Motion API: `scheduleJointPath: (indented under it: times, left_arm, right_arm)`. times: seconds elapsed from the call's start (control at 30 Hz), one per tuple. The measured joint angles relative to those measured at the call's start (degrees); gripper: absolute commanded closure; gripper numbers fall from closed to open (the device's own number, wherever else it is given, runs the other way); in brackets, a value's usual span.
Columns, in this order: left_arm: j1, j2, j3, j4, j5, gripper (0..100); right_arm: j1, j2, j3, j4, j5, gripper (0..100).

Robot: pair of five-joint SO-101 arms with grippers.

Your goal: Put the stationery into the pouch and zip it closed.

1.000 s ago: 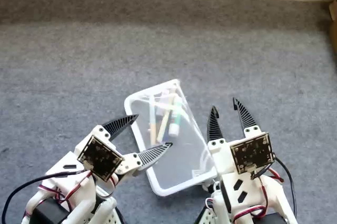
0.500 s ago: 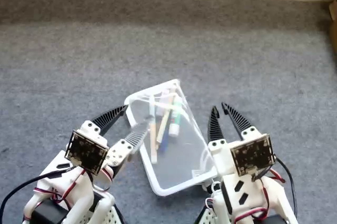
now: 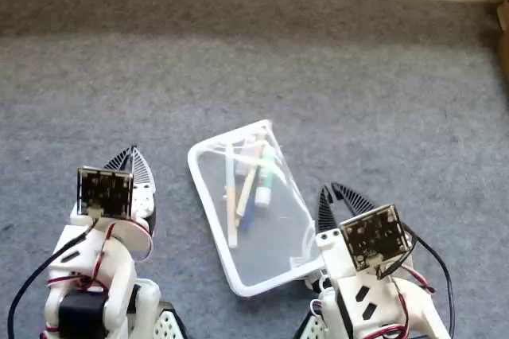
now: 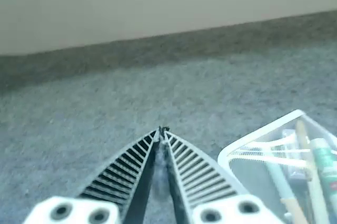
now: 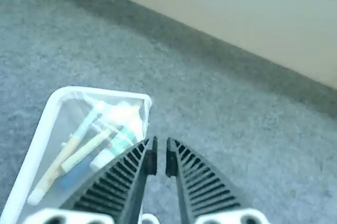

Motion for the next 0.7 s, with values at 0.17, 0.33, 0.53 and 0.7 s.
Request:
scheduleJointPath:
  times: [0.17,0.33,0.53,0.7]
  left_arm:
    - [-3.2,0.0,8.1,0.0,0.0,99]
    - [-5.9,0.3,14.8,-0.1,0.0,99]
    - [-5.9,0.3,21.7,-0.1,0.0,99]
    - [-3.7,0.2,25.1,-3.6,0.0,99]
  right_arm:
    - [0.0,0.0,0.0,3.2,-4.8,96.9]
    - [0.0,0.0,2.5,4.1,-6.2,99.3]
    - [-0.1,0.0,9.9,3.3,-6.2,99.3]
    - [1.4,0.0,11.2,2.8,-6.3,99.3]
